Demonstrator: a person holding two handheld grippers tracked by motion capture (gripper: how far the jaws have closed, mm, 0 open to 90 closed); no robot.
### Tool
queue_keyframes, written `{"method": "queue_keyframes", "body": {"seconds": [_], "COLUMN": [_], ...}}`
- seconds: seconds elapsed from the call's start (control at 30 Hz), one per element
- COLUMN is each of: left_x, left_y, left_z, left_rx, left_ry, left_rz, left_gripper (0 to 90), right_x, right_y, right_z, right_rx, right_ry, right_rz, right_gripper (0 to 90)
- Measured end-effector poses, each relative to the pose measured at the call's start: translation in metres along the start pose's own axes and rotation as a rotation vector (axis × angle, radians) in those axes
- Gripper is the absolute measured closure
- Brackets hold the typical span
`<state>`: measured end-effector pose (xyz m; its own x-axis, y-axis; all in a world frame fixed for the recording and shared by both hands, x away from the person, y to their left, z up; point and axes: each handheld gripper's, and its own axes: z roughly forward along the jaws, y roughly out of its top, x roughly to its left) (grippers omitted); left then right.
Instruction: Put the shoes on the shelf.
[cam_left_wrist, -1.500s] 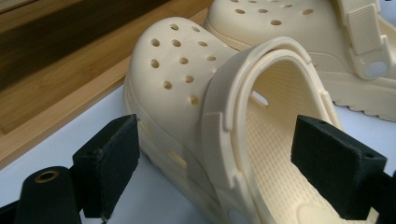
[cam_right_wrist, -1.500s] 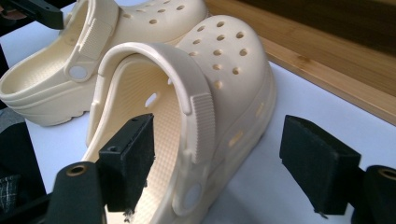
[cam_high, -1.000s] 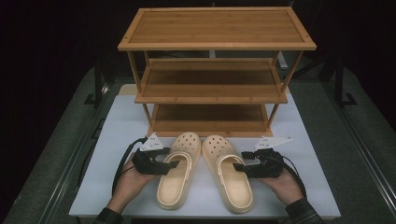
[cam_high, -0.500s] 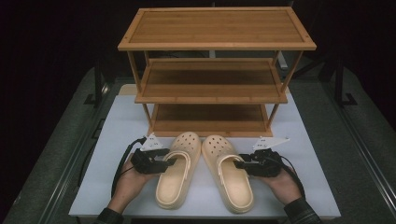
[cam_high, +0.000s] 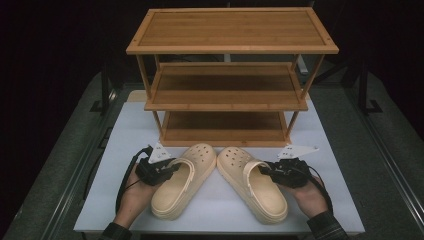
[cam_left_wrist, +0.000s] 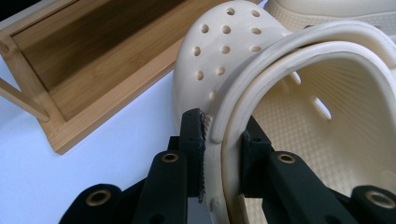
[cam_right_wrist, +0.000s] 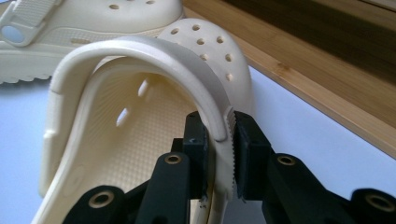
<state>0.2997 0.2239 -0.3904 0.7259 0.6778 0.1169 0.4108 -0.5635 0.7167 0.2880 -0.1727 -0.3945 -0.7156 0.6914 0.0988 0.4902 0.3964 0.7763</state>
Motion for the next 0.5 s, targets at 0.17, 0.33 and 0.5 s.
{"method": "queue_keyframes", "body": {"seconds": [0.17, 0.33, 0.5], "left_x": [0.000, 0.000, 0.002], "left_y": [0.001, 0.004, 0.011], "left_z": [-0.004, -0.007, -0.013], "left_rx": [-0.015, -0.030, -0.057], "left_ry": [-0.009, -0.009, -0.008], "left_rz": [-0.007, -0.009, -0.019], "left_gripper": [75.9, 75.9, 75.9], "right_x": [-0.004, -0.009, -0.016], "right_y": [0.000, 0.001, 0.004], "right_z": [-0.007, -0.015, -0.023], "right_rx": [-0.009, -0.033, -0.049], "right_ry": [-0.013, -0.026, -0.049], "right_rz": [0.007, 0.017, 0.017], "right_gripper": [77.1, 77.1, 77.1]}}
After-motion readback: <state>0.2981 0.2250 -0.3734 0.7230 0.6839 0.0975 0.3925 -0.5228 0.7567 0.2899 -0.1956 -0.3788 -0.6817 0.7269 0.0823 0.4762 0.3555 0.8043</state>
